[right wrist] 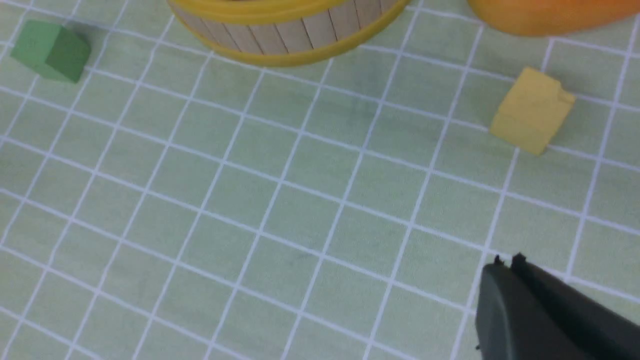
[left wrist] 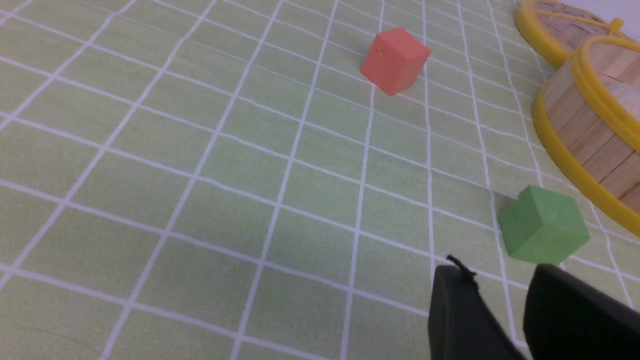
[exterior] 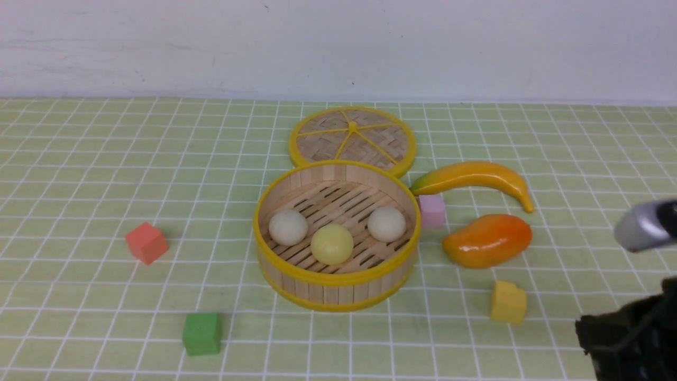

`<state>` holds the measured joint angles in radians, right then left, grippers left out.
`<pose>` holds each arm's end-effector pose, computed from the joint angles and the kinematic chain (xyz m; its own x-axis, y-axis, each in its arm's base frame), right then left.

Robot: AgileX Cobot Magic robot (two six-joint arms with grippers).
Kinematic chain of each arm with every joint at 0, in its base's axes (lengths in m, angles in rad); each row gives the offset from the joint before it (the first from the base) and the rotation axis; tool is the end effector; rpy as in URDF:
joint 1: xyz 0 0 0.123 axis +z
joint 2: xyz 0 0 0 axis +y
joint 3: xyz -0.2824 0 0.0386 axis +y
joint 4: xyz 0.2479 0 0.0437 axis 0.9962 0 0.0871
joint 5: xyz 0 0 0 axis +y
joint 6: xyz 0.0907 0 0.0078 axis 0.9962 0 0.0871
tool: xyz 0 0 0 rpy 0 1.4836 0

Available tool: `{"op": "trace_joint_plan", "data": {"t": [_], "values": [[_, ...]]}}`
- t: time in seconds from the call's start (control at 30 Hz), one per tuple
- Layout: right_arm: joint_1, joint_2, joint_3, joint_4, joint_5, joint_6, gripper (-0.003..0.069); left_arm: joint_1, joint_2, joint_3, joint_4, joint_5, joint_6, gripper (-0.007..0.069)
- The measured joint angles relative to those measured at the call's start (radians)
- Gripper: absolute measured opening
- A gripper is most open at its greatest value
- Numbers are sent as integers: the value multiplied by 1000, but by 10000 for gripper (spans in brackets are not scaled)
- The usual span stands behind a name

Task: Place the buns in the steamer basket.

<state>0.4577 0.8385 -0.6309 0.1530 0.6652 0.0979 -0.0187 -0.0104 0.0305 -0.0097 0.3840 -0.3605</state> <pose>0.1360 0.0766 0.2867 -0.7242 -0.1160 -0.6797 -0.3512 0.9104 0.2188 0.0524 -0.0013 0.1689 -0.2985 -0.3556 -0.8857 -0.0919 0.9344 -0.3442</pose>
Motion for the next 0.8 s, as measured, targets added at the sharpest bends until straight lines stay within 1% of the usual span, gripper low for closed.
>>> {"op": "trace_joint_plan", "data": {"t": [0.03,0.13,0.43,0.57,0.67,0.73,0.8], "values": [[0,-7,3,0,2,0,-20,0,0,0,0,0,0,204],[0,-123,29,3,76,0,-20,0,0,0,0,0,0,208],[0,-290,30,2,240,0,-17,0,0,0,0,0,0,218],[0,-314,30,-34,237,0,-13,0,0,0,0,0,0,219],[-3,-323,34,-91,200,0,-10,0,0,0,0,0,0,225],[-19,-338,43,-104,167,0,-9,0,0,0,0,0,0,225],[-86,-393,82,-115,93,0,-10,0,0,0,0,0,0,227]]}}
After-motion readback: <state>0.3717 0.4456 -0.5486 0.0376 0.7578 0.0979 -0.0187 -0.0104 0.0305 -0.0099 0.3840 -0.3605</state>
